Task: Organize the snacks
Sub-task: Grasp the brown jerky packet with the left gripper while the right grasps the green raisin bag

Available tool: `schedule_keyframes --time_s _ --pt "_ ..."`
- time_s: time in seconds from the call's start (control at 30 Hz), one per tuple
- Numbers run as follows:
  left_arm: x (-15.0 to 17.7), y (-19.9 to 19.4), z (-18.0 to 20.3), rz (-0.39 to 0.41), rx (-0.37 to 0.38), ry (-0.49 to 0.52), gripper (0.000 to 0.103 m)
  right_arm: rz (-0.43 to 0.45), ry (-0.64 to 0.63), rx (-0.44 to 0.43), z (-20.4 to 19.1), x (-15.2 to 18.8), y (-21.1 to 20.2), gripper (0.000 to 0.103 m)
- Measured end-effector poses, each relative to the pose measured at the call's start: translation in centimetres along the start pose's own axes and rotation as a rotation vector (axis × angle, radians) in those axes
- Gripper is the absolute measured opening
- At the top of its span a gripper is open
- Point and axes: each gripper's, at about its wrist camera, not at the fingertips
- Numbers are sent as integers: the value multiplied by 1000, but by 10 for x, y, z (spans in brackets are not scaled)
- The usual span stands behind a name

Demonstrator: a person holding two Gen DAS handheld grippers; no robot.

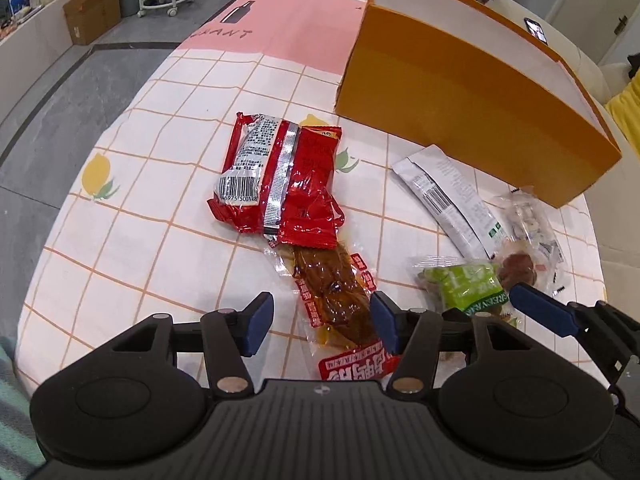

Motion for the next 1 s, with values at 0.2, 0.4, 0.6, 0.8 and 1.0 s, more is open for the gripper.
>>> schedule_keyframes --time_s 0.2,0.4,0.6,0.8,1.0 --pt "-2 12 -1 4 -17 -6 69 -31 59 -9 12 -2 14 58" --pt "-1 20 12 48 -71 106 69 -55 102 -22 23 1 20 56" --pt "1 19 11 80 -53 118 49 -54 103 -44 25 1 20 51" --pt "9 5 11 86 34 149 35 -71 76 -36 23 1 13 47" --pt "17 -3 21 60 176 161 22 -101 58 -38 18 8 3 46"
Point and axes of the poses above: each gripper's, at about its wrist camera, not at the fingertips, and y roughly the way its jaws point, z to its right, x to its underside, and after that the axes turned 7 degrees about y, right-handed
